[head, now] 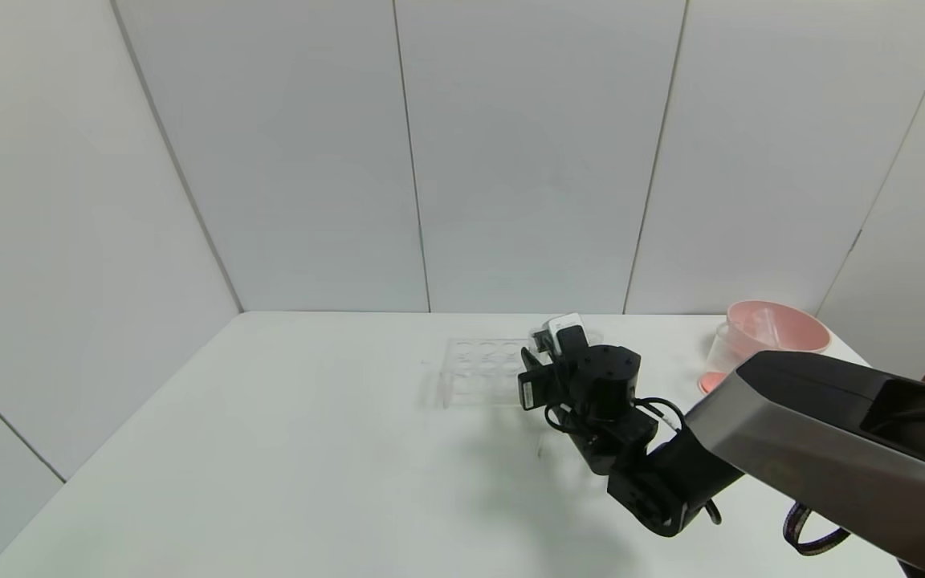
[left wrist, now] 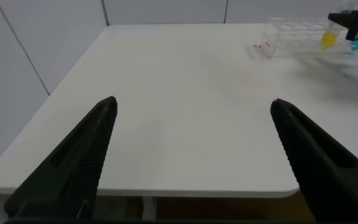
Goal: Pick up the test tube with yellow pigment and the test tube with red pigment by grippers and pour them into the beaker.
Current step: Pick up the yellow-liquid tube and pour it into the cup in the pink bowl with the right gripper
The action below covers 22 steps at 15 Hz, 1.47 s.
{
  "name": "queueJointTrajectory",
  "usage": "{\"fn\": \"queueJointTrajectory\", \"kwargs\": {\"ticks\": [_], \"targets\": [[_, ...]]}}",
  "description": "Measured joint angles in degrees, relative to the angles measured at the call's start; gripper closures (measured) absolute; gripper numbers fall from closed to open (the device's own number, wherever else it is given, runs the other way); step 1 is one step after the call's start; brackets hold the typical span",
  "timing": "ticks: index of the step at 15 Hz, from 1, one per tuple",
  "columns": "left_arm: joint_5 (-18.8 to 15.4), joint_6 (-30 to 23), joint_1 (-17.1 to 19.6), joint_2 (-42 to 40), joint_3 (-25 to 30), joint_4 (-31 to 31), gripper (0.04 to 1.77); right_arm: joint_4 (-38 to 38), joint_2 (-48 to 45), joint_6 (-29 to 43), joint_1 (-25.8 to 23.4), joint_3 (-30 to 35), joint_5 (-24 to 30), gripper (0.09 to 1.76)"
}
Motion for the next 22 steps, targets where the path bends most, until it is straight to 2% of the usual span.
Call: {"fn": "queueJointTrajectory", "kwargs": {"ticks": [10,22], "targets": [[0.00,0.00,0.00,0.00,0.00,0.00,0.05,0.65,-1.44,-2.35,0.94,-1.77,0.18,1.33],[0.00,0.01,0.00,0.00,0.00,0.00,0.05,9.22,-8.87,-2.16,0.94,-3.45,0.46,1.33]]}}
